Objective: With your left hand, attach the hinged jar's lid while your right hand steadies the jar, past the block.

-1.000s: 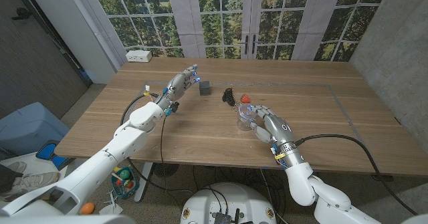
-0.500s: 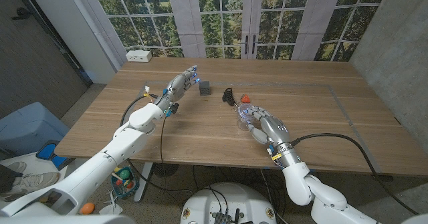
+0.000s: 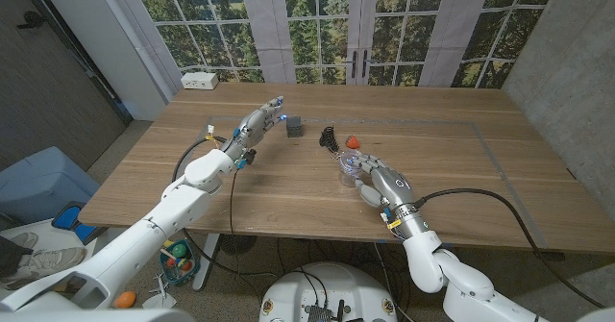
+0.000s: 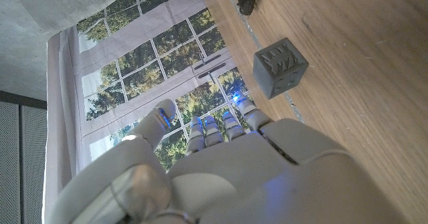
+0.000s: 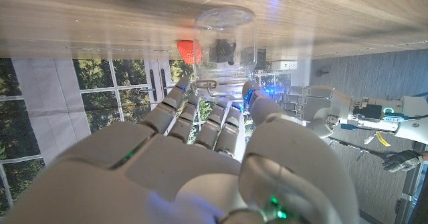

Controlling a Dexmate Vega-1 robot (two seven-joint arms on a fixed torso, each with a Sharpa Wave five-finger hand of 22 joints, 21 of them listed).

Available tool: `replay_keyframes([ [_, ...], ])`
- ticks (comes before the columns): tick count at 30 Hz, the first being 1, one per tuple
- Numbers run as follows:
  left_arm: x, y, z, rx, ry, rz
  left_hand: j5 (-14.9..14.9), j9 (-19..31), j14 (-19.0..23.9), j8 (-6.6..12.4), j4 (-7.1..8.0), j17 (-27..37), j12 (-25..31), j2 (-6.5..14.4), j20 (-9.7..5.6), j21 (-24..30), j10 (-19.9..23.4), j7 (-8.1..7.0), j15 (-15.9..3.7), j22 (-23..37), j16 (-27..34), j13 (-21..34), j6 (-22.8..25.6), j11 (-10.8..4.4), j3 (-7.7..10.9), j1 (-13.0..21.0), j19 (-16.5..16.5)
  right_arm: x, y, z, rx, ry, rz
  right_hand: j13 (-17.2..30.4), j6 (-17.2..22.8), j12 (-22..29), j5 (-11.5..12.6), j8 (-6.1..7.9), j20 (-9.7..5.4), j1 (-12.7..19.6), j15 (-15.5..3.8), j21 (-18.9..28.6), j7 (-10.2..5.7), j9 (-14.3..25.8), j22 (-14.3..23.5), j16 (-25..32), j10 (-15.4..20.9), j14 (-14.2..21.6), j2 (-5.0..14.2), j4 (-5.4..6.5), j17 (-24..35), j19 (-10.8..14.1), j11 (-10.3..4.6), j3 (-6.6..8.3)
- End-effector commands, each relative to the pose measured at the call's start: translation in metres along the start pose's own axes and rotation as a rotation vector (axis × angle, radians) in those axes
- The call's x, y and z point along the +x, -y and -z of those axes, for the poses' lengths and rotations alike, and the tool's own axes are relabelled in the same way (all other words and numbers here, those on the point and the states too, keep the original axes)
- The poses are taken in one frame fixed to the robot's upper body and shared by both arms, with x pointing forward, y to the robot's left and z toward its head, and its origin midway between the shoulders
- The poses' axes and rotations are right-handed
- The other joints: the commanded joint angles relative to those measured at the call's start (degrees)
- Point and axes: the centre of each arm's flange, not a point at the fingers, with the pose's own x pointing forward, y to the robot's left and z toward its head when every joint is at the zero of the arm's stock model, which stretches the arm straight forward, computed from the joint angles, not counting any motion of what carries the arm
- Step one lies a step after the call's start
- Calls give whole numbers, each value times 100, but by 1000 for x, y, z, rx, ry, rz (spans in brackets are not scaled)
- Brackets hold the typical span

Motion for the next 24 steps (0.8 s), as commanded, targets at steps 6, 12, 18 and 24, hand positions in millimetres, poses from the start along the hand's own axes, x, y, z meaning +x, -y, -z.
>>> replay_keyframes([
  [6, -1, 14, -14, 395, -78, -12, 49, 34, 283, 85, -518, 19, 16, -210, 136, -21, 187, -119, -196, 24, 27, 31, 484, -138, -28, 362, 197, 3, -6, 3, -7, -19, -35, 25, 26, -15, 30, -1, -242, 60, -923, -28, 16, 18, 20, 47, 87, 47, -84, 15, 18, 85, 96, -58],
  [12, -1, 25, -20, 563, -75, 5, -49, 42, 316, -27, -483, 35, -22, -714, 237, -45, 131, -259, -224, 40, 10, 43, 295, -225, -402, 219, 199, 4, -7, 5, -2, -22, -33, 27, 24, -33, 30, -12, -239, 78, -928, -34, 22, 18, 21, 55, 67, 53, -84, 25, 21, 91, 97, -79],
  [18, -2, 42, -22, 745, -66, 24, -82, 49, 279, -89, -455, 43, -73, -915, 282, -56, -23, -390, -231, 50, -2, 48, -6, -266, -611, 137, 181, 6, -7, 5, -1, -19, -36, 29, 15, -42, 30, -26, -236, 95, -919, -37, 27, 19, 22, 67, 66, 71, -81, 34, 24, 101, 100, -98],
  [24, -3, 58, -23, 917, -49, 41, -66, 55, 205, -99, -471, 45, -99, -944, 303, -65, -163, -480, -213, 56, -18, 51, -295, -273, -672, 208, 155, 8, -7, 6, -1, -20, -42, 31, 9, -49, 30, -36, -238, 106, -918, -42, 26, 20, 23, 73, 64, 73, -79, 42, 28, 104, 92, -116],
])
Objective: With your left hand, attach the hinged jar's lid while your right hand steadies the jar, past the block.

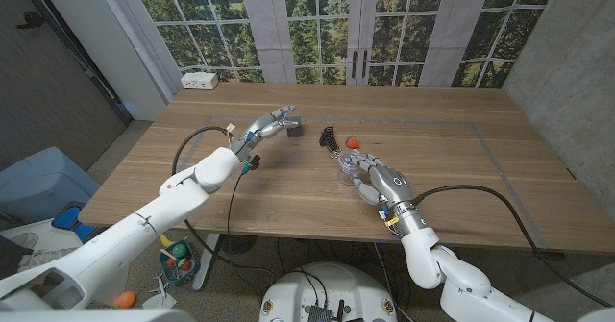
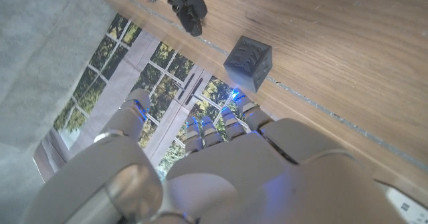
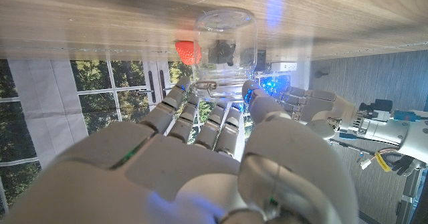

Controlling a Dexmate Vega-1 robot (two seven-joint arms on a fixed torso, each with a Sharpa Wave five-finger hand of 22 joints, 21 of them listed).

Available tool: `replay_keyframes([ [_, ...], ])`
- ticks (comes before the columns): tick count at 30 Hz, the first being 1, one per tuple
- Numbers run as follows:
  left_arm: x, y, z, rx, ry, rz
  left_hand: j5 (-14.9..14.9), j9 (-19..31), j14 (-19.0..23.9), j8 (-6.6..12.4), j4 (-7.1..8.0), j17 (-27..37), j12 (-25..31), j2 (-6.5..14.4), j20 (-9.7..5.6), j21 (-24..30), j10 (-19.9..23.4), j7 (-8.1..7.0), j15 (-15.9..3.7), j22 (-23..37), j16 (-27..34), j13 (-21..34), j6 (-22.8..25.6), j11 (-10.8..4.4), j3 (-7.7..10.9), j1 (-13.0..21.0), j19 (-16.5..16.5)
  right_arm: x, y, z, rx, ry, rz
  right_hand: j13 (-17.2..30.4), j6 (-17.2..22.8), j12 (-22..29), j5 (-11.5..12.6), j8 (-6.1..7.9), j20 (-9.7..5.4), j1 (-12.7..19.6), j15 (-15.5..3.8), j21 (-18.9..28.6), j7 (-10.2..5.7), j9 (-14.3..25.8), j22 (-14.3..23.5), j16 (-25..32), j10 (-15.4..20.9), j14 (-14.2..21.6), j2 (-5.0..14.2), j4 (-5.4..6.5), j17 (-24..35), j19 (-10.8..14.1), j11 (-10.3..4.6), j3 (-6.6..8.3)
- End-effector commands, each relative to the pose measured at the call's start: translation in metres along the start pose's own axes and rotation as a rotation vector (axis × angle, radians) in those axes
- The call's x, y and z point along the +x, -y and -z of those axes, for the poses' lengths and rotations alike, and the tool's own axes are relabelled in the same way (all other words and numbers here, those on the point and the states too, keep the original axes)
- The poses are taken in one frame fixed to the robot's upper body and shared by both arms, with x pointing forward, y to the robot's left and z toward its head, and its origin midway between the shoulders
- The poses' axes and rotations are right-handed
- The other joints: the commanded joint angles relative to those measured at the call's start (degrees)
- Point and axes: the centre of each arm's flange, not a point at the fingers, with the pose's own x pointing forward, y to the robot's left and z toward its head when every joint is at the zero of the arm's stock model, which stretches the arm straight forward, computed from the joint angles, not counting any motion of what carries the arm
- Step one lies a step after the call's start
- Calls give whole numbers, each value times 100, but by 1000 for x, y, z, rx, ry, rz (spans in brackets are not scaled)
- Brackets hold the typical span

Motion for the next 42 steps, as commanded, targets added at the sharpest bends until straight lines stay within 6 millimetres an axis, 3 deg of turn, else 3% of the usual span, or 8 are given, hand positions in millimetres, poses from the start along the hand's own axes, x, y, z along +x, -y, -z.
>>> replay_keyframes([
  [1, -3, 18, -21, 351, 31, -5, -19, 13, -44, 3, 1, 29, -11, -45, 45, -43, -104, -29, -200, 31, -18, 22, -154, -24, -34, 68, 7, 4, -1, 2, 2, -1, -11, 26, 12, -4, 30, -34, -225, 27, -901, -9, 28, 23, 24, 28, 81, 50, 6, -3, 12, 53, 79, -24],
  [10, -5, 34, -30, 530, 78, 28, -32, 19, -158, 31, -22, 34, -21, -258, 0, -44, -317, -195, -249, 36, -24, 28, -519, -107, -167, 179, -17, 3, -1, 3, 6, -4, -12, 29, 6, -18, 32, -50, -225, 46, -905, -17, 29, 24, 25, 43, 72, 62, 16, 13, 21, 61, 83, -56],
  [20, -7, 45, -42, 638, 135, 53, -76, 21, -195, 69, 18, 40, -19, -506, -21, -38, -419, -217, -277, 42, -14, 31, -625, -158, -359, 103, -17, 0, -3, 4, 8, -16, -11, 32, -7, -33, 36, -71, -227, 70, -911, -25, 27, 25, 27, 55, 58, 63, 31, 28, 32, 73, 72, -90],
  [28, -11, 51, -50, 702, 174, 90, -69, 21, -217, 97, 18, 40, -3, -518, -22, -36, -418, -220, -270, 43, -15, 31, -624, -195, -379, 142, -19, -3, -4, 4, 6, -25, -11, 35, -15, -48, 41, -83, -229, 89, -914, -31, 26, 26, 28, 64, 35, 62, 40, 36, 42, 83, 65, -114],
  [42, -17, 69, -48, 703, 188, 222, -33, 17, -338, 81, 19, 39, -23, -450, 5, -68, -590, -177, -202, 45, -29, 30, -865, -212, -375, 331, -136, -4, -8, 2, 2, -38, -19, 38, -43, -64, 50, -110, -230, 124, -903, -47, 17, 26, 29, 75, 10, 49, 54, 49, 57, 85, 43, -157],
])
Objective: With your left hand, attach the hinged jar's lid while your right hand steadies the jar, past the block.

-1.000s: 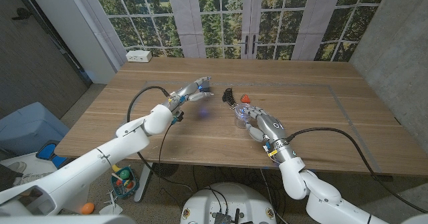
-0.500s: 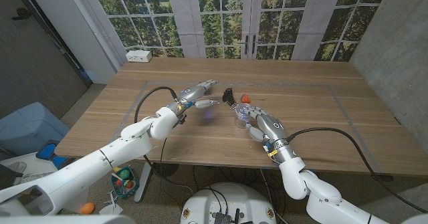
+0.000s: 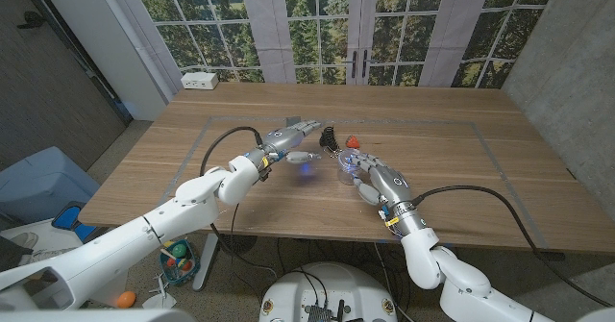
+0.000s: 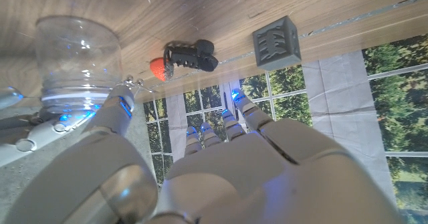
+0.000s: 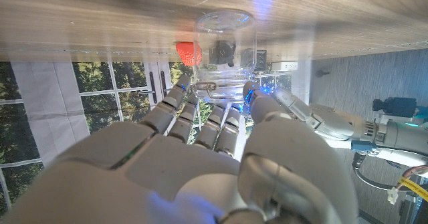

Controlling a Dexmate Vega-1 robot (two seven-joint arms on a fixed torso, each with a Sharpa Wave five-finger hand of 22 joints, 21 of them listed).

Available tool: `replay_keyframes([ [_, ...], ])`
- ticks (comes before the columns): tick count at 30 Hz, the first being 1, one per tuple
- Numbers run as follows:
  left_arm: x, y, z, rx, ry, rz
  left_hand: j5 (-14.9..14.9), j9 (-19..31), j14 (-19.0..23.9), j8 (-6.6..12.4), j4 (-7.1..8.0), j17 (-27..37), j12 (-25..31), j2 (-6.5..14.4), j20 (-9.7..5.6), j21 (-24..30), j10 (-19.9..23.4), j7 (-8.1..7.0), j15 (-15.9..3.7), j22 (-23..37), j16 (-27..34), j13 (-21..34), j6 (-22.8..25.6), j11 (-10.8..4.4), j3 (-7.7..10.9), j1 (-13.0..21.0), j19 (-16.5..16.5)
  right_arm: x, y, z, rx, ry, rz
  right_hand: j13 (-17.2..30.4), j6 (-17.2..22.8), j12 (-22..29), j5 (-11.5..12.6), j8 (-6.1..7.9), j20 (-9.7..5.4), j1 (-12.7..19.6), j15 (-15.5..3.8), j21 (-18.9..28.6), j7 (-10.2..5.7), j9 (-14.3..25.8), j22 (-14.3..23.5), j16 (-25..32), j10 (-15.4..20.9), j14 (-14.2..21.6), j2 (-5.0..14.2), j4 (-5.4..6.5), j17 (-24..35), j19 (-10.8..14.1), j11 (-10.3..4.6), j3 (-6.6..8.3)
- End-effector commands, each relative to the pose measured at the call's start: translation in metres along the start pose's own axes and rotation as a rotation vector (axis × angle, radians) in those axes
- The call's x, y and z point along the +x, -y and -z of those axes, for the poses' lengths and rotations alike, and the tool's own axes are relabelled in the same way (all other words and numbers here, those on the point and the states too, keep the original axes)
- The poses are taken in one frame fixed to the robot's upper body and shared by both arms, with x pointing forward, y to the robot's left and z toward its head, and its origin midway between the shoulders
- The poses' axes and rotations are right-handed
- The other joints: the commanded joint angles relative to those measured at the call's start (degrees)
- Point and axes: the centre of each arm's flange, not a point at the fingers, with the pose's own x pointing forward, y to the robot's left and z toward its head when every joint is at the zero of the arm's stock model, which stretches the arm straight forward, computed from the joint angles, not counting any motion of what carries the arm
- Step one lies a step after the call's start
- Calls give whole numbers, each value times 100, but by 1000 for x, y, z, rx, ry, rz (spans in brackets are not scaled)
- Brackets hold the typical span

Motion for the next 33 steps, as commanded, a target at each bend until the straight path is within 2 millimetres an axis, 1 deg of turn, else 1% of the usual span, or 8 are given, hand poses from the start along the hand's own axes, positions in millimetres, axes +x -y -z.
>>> replay_keyframes([
  [1, -3, 13, -11, 18, 54, 97, 29, 18, -73, 40, 20, 13, -2, 14, 17, -30, -71, -9, -214, 19, 1, 32, -76, -46, -20, 93, -67, -1, -4, -2, -2, -12, -5, 13, -42, 17, 28, -16, -274, 58, -938, -5, 19, 26, 30, 30, 5, 14, -11, -7, 32, 43, 36, -37],
  [7, -3, 16, -13, 23, 68, 123, 24, 17, -114, 46, 20, 14, -1, -9, 20, -35, -102, 1, -203, 20, -5, 32, -106, -39, -44, 107, -95, -2, -5, -3, -4, -22, -5, 14, -63, 7, 33, -29, -274, 72, -941, -11, 11, 26, 30, 37, -17, 13, -1, 0, 41, 45, 17, -50],
  [14, -1, 19, -15, 16, 79, 152, 19, 16, -143, 66, 24, 14, 13, -37, 23, -36, -104, 23, -196, 20, -1, 31, -111, -109, -76, 124, -122, -3, -5, -3, 1, -19, -2, 15, -71, 5, 38, -37, -271, 87, -941, -18, 12, 25, 31, 46, -20, 15, 2, 7, 48, 49, 12, -71],
  [19, 1, 21, -16, 18, 87, 163, 16, 15, -168, 80, 27, 15, 22, -56, 12, -40, -97, 25, -204, 21, -1, 31, -103, -119, -98, 133, -149, -4, -5, -4, 4, -12, 2, 15, -71, 7, 40, -39, -268, 96, -940, -19, 11, 25, 31, 50, -16, 14, 1, 8, 52, 57, 8, -83],
  [28, 9, 24, -18, 10, 107, 199, 8, 14, -219, 97, 36, 16, 24, -109, 24, -53, -122, 20, -182, 22, -2, 30, -106, -116, -154, 133, -222, -5, -3, -4, 13, -8, 3, 16, -61, 6, 44, -38, -266, 114, -937, -24, 3, 25, 32, 59, -14, 20, 1, 10, 56, 65, 6, -104],
  [33, 14, 24, -19, 8, 115, 211, 5, 13, -245, 110, 43, 17, 32, -129, 45, -57, -112, 12, -167, 23, 0, 30, -97, -144, -184, 134, -261, -4, -3, -3, 13, -9, 2, 16, -49, 9, 48, -36, -267, 127, -942, -29, 0, 25, 32, 72, -7, 40, 1, 11, 60, 71, 2, -118],
])
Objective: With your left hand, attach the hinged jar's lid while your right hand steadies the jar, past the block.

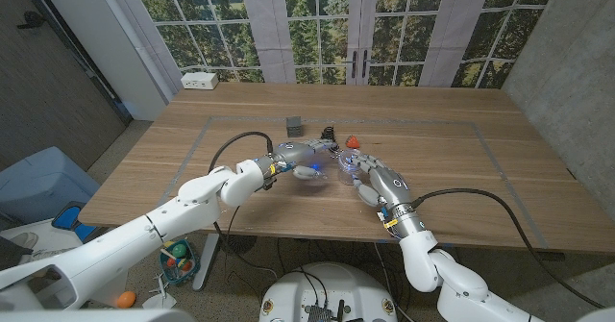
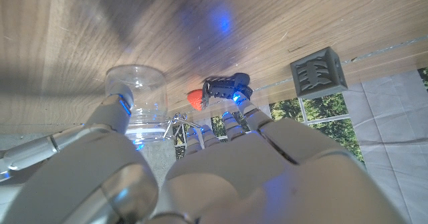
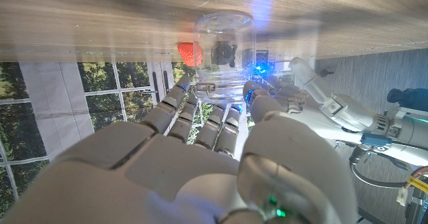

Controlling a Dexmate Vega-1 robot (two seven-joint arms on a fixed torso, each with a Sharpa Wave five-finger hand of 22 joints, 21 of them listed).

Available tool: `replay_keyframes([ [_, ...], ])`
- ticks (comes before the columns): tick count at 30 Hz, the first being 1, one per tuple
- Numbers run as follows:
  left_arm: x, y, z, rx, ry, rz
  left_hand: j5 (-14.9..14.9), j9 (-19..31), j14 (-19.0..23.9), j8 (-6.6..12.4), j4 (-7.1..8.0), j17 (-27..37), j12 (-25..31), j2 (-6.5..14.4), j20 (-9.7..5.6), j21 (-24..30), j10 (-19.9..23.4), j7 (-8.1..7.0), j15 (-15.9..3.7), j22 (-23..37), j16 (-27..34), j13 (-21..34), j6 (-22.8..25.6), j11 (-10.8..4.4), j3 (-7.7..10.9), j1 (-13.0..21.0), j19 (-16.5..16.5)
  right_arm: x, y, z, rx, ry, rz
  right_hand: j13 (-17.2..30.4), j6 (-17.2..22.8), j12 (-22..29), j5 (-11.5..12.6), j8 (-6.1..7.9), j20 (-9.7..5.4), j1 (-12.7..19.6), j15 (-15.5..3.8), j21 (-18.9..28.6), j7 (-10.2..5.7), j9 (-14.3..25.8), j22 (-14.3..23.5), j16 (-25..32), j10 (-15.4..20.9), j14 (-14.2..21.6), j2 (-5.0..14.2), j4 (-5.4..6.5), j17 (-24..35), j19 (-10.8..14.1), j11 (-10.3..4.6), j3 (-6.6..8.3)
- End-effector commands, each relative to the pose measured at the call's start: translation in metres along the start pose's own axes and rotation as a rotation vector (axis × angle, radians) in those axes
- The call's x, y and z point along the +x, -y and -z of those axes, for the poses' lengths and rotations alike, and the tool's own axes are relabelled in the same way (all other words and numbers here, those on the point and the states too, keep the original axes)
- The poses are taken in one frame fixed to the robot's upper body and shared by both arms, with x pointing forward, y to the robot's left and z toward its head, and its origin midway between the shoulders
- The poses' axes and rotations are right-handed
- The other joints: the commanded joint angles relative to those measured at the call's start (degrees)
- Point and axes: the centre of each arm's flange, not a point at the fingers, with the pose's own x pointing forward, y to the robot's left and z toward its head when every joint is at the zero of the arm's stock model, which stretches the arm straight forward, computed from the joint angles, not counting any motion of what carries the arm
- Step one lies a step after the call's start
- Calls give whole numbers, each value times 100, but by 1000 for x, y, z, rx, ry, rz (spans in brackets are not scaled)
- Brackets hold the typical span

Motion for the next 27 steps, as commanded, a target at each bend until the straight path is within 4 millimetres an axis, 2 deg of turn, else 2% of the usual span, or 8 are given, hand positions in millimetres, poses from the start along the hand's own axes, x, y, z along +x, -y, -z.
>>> replay_keyframes([
  [1, 12, 1, -2, -6, 23, 42, 5, 14, -89, 51, 3, 18, 33, -49, 14, -13, -1, -16, -148, 25, -1, 30, -1, -46, -42, 5, -33, 0, 2, 1, 8, 5, 0, 16, 18, 36, 48, -12, -246, 30, -941, -9, -3, 20, 32, 32, 18, 40, -6, 5, 13, 47, -14, -21],
  [6, 16, 2, -1, -10, 19, 70, 3, 13, -210, 68, 16, 18, 49, -64, 20, -22, 28, 21, -215, 26, -20, 29, 11, -15, -87, 12, -110, 2, 2, 2, 15, 6, -1, 16, 31, 38, 54, -10, -246, 51, -957, -12, -17, 20, 32, 40, 27, 48, 1, 4, 17, 57, -30, -30],
  [8, 19, 2, -1, -16, 17, 83, 4, 13, -346, 79, 29, 17, 54, -55, -3, -20, 41, 35, -361, 27, -35, 28, 15, -4, -120, 23, -162, 3, 1, 3, 18, 8, -3, 16, 34, 42, 56, -10, -243, 57, -957, -10, -12, 19, 32, 46, 36, 59, 1, 3, 17, 67, -31, -33],
  [9, 20, 2, -1, -19, 16, 90, 5, 13, -423, 85, 33, 16, 62, -50, -64, -25, 60, 48, -428, 26, -40, 28, 18, 45, -139, 32, -208, 4, 1, 3, 19, 7, -4, 16, 34, 42, 56, -10, -242, 60, -960, -9, -11, 19, 32, 45, 36, 58, 1, 2, 17, 70, -31, -34],
  [12, 23, 2, 0, -22, 12, 104, 4, 12, -541, 100, 41, 12, 66, -39, -143, -29, 76, 119, -527, 24, -41, 28, 41, 126, -174, 44, -281, 5, 0, 4, 22, 7, -7, 15, 38, 44, 60, -11, -244, 74, -957, -9, -5, 19, 33, 50, 44, 66, -1, -3, 17, 80, -23, -40],
  [14, 25, 2, 1, -33, 12, 115, 3, 12, -550, 109, 48, 10, 62, -32, -184, -24, 64, 171, -540, 23, -21, 28, 59, 215, -197, 45, -303, 6, 0, 4, 24, 7, -7, 15, 37, 42, 62, -12, -239, 82, -959, -11, -4, 19, 33, 53, 41, 71, -2, -5, 18, 82, -21, -44],
  [27, 38, 5, 2, -71, 28, 168, 1, 9, -248, 159, 64, -1, 123, -19, -181, 39, 271, 314, -571, 15, 85, 27, 239, 262, -276, 37, -212, 13, 0, 8, 34, -14, -21, 14, 19, 32, 76, -27, -204, 141, -1041, -14, 28, 19, 34, 101, 21, 173, -6, -12, 23, 120, 2, -77],
])
